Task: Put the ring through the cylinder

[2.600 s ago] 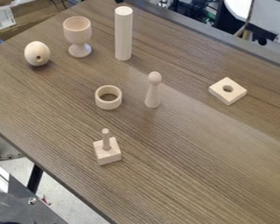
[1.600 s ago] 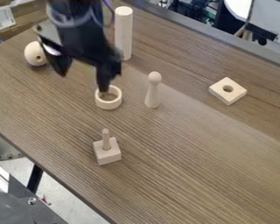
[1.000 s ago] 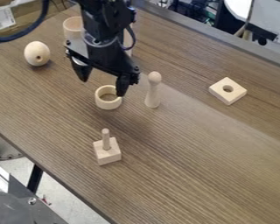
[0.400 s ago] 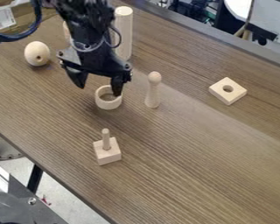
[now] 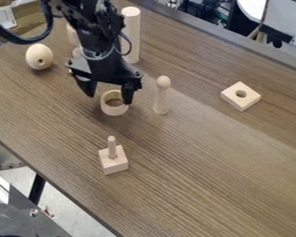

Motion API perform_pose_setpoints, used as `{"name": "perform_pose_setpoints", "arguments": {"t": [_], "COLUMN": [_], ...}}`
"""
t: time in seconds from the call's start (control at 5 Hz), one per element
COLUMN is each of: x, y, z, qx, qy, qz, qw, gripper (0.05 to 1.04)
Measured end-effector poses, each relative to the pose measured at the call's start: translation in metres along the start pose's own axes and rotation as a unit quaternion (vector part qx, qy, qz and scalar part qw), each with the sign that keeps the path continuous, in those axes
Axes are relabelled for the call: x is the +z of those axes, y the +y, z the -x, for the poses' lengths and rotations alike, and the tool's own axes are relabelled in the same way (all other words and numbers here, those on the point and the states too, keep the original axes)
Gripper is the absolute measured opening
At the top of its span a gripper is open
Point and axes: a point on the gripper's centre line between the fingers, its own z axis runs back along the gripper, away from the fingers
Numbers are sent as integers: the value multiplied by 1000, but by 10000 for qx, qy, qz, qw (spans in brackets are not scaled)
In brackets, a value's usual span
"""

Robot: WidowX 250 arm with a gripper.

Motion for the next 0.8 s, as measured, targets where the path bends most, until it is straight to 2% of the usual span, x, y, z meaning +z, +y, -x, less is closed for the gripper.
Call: {"name": "perform_pose_setpoints", "arguments": {"t": [0.2,0.4,0.6,0.8], "x": [-4,-12,-14,-14], "y": [0,0,1,1], "z": [-1,6,7,9], "qx": [32,-13,6,20], "qy": [-18,120,89,81], "qz": [-6,-15,-43,-42], "qw": [10000,9999,10000,10000], "gripper": [999,999,948,773]}}
